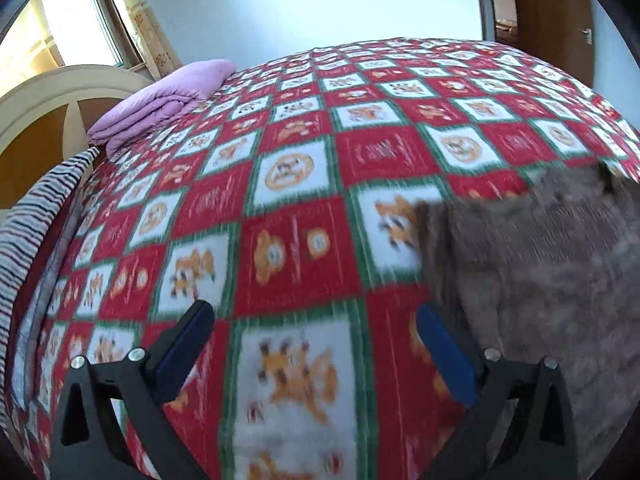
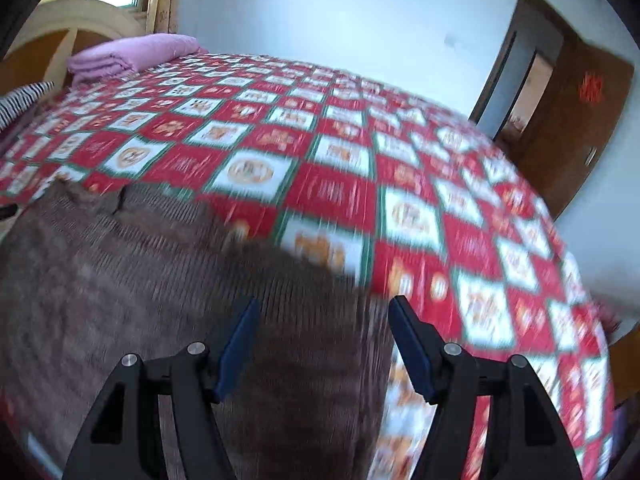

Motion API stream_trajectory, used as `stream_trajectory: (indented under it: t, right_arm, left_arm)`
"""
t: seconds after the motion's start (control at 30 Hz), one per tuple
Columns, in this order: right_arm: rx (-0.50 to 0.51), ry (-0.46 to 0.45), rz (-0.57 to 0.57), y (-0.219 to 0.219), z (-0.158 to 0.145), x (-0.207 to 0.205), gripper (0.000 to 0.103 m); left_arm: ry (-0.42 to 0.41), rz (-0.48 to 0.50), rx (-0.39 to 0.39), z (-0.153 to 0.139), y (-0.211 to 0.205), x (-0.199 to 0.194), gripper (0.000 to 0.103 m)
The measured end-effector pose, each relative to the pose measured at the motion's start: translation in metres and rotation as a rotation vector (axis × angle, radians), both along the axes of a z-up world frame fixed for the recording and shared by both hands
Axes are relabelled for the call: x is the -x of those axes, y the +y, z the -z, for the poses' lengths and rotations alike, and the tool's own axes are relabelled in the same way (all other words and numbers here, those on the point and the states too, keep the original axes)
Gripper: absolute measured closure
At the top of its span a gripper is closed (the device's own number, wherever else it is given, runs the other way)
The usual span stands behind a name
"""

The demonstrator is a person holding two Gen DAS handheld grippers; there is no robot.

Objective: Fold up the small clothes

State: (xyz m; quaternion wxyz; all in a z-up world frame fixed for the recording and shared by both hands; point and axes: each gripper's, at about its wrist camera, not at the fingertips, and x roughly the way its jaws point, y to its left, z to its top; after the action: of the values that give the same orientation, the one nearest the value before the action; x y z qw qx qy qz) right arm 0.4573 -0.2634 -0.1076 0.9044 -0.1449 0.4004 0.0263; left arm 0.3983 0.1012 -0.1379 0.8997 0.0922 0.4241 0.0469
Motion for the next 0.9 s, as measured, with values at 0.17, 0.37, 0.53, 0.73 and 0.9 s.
stream_trajectory:
  t: [0.17,0.37,0.53,0.73,0.9]
  right_arm:
    - [-0.138,0.024,0.033,-0.027,0.002,0.034,0.035]
    - [-0.256,0.104,-0.043,-0.011,0.019,0.048,0.035]
    - [-0.209,0.127,0.083,-0.016,0.038,0.030,0.035]
    - [-0.286,0.111,0.054,0.017,0.009,0.025,0.035]
    - [-0.250,0.195,-0.075,0.081,0.028,0.000,0.035]
  left_arm:
    - [-0.022,0.038,0.073,0.001,-0.012,0.032,0.000]
    - [0.012,-0.008,0.076,0.019,-0.022,0.035,0.000]
    - [0.046,-0.069,0.146,0.027,-0.007,0.027,0.000]
    - [0.016,-0.082,0.193,0.032,-0.005,0.031,0.000]
    - [0.003,-0.079,0.179,0.032,-0.006,0.033,0.000]
